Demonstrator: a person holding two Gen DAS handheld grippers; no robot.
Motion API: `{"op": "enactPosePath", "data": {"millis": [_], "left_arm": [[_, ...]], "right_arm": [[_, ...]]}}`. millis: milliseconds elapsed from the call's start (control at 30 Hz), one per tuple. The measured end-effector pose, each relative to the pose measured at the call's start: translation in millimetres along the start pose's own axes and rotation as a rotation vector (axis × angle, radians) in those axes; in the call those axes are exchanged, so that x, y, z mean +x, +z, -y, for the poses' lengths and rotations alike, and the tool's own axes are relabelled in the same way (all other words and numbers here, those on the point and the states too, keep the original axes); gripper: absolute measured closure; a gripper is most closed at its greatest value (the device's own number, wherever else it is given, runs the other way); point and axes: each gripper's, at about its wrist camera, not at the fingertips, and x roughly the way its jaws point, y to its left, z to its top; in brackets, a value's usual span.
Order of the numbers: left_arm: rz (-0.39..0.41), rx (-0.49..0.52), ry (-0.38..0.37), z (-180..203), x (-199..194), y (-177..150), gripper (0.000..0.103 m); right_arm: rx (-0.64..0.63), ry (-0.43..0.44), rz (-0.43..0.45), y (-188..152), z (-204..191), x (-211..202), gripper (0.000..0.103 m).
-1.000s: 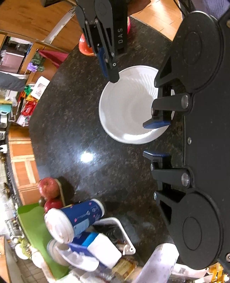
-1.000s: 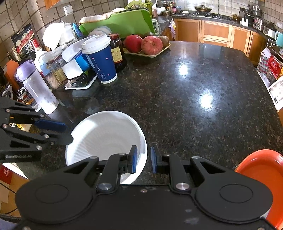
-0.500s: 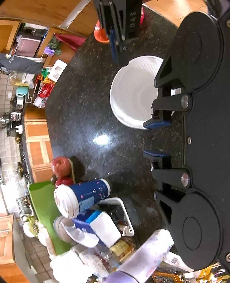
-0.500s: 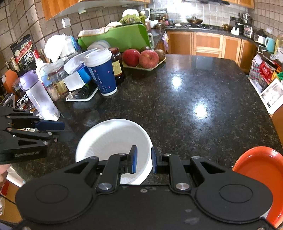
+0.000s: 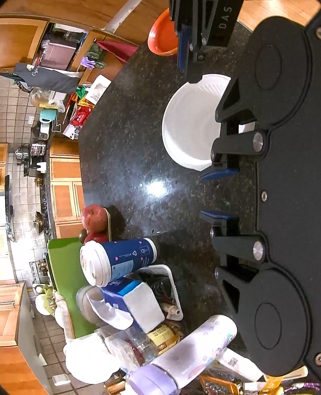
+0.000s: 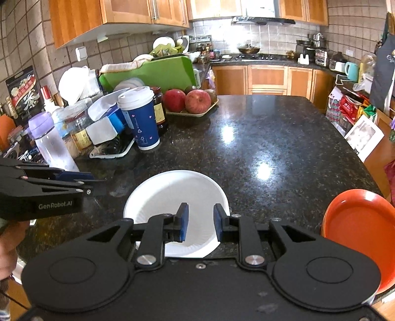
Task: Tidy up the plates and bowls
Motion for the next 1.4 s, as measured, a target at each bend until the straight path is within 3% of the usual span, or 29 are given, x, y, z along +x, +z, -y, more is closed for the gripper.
{"op": "enactPosePath", "data": {"millis": [67, 200, 633, 1400], "left_arm": [[0.000, -0.013, -0.016, 1, 3, 1, 0.058], [0.004, -0.024, 0.006, 3, 12, 3, 0.057], [-0.055, -0.014, -0.010, 10, 32, -3, 0.057], [-0.164, -0.035, -0.125, 14, 56, -12, 0.055]], "right_arm": [[0.020, -0.016, 0.009, -1, 3, 2, 0.075], [0.049, -0.060, 0.019, 2, 10, 15, 0.075], [0.094, -0.014, -0.063, 1, 26, 45, 0.075], [0.108, -0.023, -0.132, -6, 26, 70, 0.075]]}}
